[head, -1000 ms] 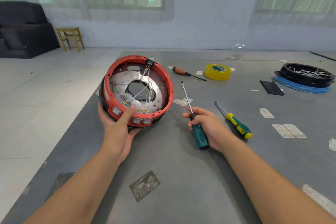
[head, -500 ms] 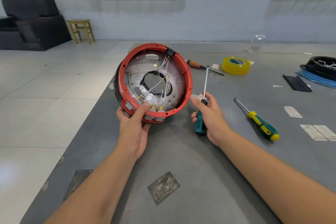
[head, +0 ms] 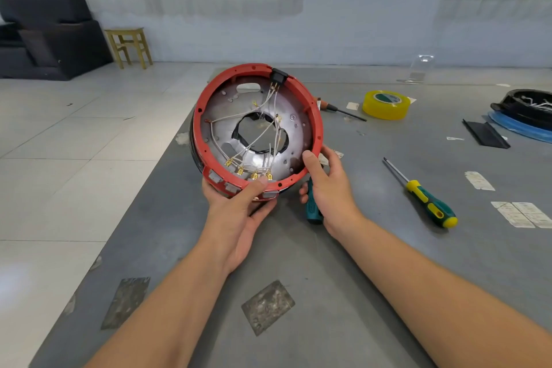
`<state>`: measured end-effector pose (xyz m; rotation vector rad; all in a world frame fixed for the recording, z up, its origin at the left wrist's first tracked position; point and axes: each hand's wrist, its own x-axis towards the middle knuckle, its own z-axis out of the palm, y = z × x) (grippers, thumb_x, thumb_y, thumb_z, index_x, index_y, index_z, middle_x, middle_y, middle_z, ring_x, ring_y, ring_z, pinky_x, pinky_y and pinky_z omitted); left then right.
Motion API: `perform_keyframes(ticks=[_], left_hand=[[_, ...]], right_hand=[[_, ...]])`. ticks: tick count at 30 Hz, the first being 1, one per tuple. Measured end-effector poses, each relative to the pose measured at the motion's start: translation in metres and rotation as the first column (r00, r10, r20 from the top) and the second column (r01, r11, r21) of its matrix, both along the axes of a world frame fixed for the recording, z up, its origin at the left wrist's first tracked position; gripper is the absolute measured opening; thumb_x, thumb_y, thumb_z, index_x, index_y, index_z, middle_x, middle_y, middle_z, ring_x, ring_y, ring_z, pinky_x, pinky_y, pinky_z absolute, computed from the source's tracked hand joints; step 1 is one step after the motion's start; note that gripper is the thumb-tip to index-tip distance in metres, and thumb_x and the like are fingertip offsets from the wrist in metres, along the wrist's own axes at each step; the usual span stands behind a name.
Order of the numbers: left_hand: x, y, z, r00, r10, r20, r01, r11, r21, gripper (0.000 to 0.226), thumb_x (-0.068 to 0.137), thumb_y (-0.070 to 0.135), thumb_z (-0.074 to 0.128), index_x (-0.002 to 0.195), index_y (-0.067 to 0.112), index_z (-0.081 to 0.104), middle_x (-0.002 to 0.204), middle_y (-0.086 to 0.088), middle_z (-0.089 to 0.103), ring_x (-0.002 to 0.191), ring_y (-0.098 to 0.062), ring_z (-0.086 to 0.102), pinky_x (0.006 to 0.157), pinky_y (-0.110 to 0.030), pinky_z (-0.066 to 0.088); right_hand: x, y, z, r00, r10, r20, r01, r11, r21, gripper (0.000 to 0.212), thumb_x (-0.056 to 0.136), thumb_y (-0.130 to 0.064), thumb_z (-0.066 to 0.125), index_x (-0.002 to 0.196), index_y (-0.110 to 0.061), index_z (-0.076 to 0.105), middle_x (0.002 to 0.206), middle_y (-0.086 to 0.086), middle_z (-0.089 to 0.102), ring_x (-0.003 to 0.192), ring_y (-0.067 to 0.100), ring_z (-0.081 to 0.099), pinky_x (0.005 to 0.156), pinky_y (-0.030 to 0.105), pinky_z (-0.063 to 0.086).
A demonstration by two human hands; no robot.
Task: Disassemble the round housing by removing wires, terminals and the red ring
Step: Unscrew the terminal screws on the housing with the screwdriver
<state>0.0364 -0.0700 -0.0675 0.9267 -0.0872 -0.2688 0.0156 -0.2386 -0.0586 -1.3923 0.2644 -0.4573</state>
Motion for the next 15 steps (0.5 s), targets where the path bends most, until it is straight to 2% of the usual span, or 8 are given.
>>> perform_keyframes(ticks=[2,4,6,8,10,13,15], left_hand=[[0.002,0.002,0.001,0.999,0.036,-0.034,-0.038,0.998,-0.048,0.085,0.078,-0.003,0.084,0.137,0.039,0.04,0.127,-0.015,0.072,0.106,-0.041,0.074,0.086,-0.055,0.062],[0.003,0.005,0.005,0.997,0.049,-0.059,-0.053,0.995,-0.081,0.09,0.071,-0.002,0.088,0.138,0.035,0.039,0.122,-0.015,0.074,0.103,-0.04,0.075,0.082,-0.053,0.062],[0.005,0.007,0.007,0.995,0.071,-0.067,-0.077,0.994,-0.084,0.088,0.072,-0.003,0.087,0.136,0.033,0.038,0.123,-0.016,0.073,0.102,-0.039,0.076,0.082,-0.052,0.063],[0.007,0.01,0.008,0.99,0.12,-0.071,-0.125,0.99,-0.071,0.082,0.079,-0.006,0.082,0.137,0.028,0.035,0.129,-0.021,0.069,0.103,-0.039,0.075,0.083,-0.052,0.063],[0.01,0.014,0.009,0.984,0.161,-0.074,-0.165,0.984,-0.061,0.078,0.083,-0.007,0.079,0.137,0.024,0.032,0.133,-0.024,0.065,0.104,-0.038,0.075,0.083,-0.051,0.063],[0.012,0.017,0.01,0.978,0.193,-0.081,-0.199,0.977,-0.078,0.074,0.083,-0.007,0.078,0.131,0.023,0.031,0.134,-0.019,0.065,0.106,-0.036,0.075,0.085,-0.051,0.063],[0.013,0.018,0.011,0.976,0.199,-0.086,-0.207,0.974,-0.088,0.072,0.084,-0.007,0.079,0.128,0.024,0.031,0.133,-0.015,0.066,0.104,-0.034,0.076,0.085,-0.051,0.063]], right_hand=[[-0.002,0.0,0.001,1.0,0.025,-0.003,-0.025,1.0,-0.019,0.034,0.09,-0.058,0.066,0.121,-0.052,0.054,0.083,-0.004,0.073,0.058,0.019,0.061,0.052,0.032,0.054],[-0.002,-0.002,0.001,0.999,0.048,-0.004,-0.048,0.998,0.027,0.035,0.089,-0.06,0.065,0.121,-0.053,0.056,0.091,-0.006,0.074,0.06,0.019,0.062,0.053,0.032,0.055],[-0.001,-0.008,-0.001,0.999,0.036,-0.002,-0.035,0.992,0.124,0.033,0.096,-0.041,0.062,0.128,-0.048,0.057,0.103,-0.002,0.074,0.061,0.019,0.062,0.054,0.032,0.054],[-0.002,-0.014,-0.003,0.999,0.007,-0.032,-0.002,0.988,0.154,0.046,0.102,-0.017,0.054,0.141,-0.043,0.05,0.113,0.003,0.073,0.059,0.018,0.061,0.056,0.031,0.054],[-0.009,-0.017,-0.006,0.999,0.011,-0.038,-0.006,0.991,0.135,0.05,0.105,-0.011,0.05,0.146,-0.039,0.04,0.118,0.006,0.073,0.061,0.017,0.061,0.058,0.03,0.054],[-0.025,-0.02,-0.005,0.993,0.119,0.018,-0.12,0.989,0.089,0.025,0.107,-0.013,0.051,0.132,-0.015,0.047,0.126,0.01,0.071,0.066,0.018,0.064,0.061,0.029,0.056],[-0.036,-0.021,-0.002,0.978,0.203,0.038,-0.205,0.976,0.068,0.02,0.106,-0.013,0.051,0.126,-0.008,0.052,0.122,0.01,0.072,0.07,0.022,0.067,0.063,0.033,0.059]])
